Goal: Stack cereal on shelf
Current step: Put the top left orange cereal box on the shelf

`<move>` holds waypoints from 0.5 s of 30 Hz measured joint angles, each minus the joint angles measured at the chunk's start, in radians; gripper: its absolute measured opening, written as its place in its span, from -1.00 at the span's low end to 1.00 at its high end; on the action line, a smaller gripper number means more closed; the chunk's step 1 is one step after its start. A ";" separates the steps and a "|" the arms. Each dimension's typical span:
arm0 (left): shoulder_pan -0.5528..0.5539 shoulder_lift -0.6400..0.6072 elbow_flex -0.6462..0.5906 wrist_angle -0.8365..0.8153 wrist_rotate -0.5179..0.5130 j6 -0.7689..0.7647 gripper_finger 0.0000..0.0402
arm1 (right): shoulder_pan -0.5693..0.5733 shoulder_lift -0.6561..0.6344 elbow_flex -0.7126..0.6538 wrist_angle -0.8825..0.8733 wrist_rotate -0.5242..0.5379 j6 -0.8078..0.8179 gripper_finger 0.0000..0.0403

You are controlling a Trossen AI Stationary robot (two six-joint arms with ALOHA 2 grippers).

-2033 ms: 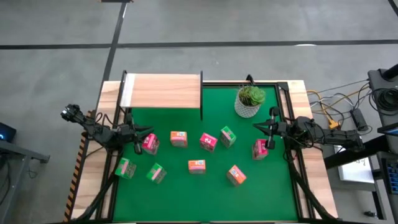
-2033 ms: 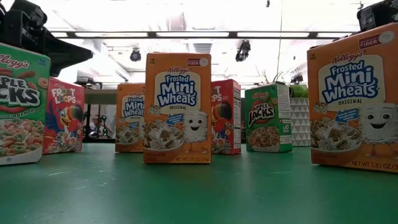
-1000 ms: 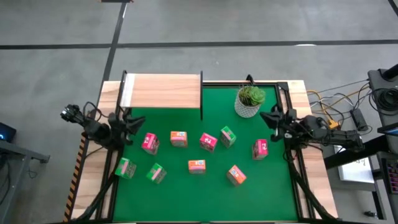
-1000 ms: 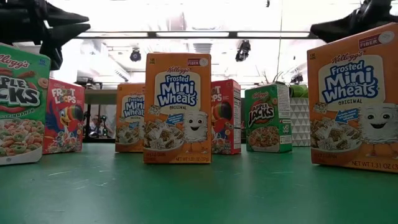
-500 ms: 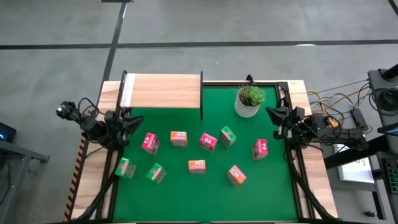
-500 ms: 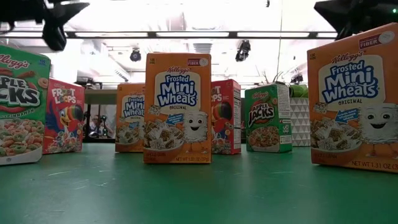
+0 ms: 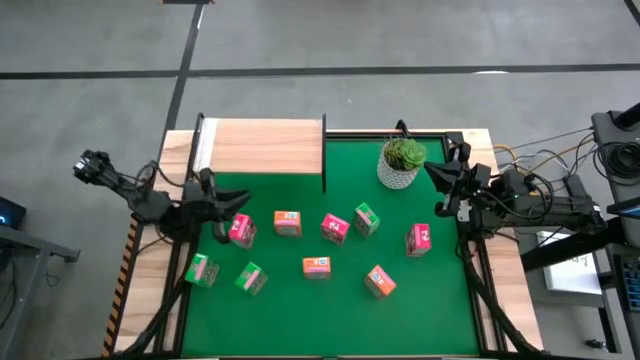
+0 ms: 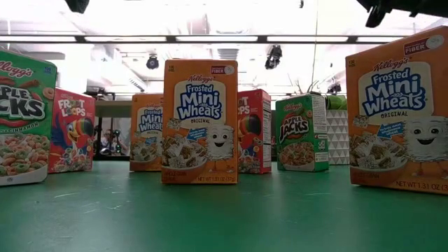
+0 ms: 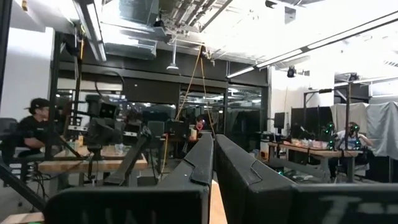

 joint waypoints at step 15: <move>0.338 0.384 0.346 -0.571 0.571 -0.184 -0.72 | 0.000 -0.002 -0.006 -0.013 0.000 -0.041 -0.96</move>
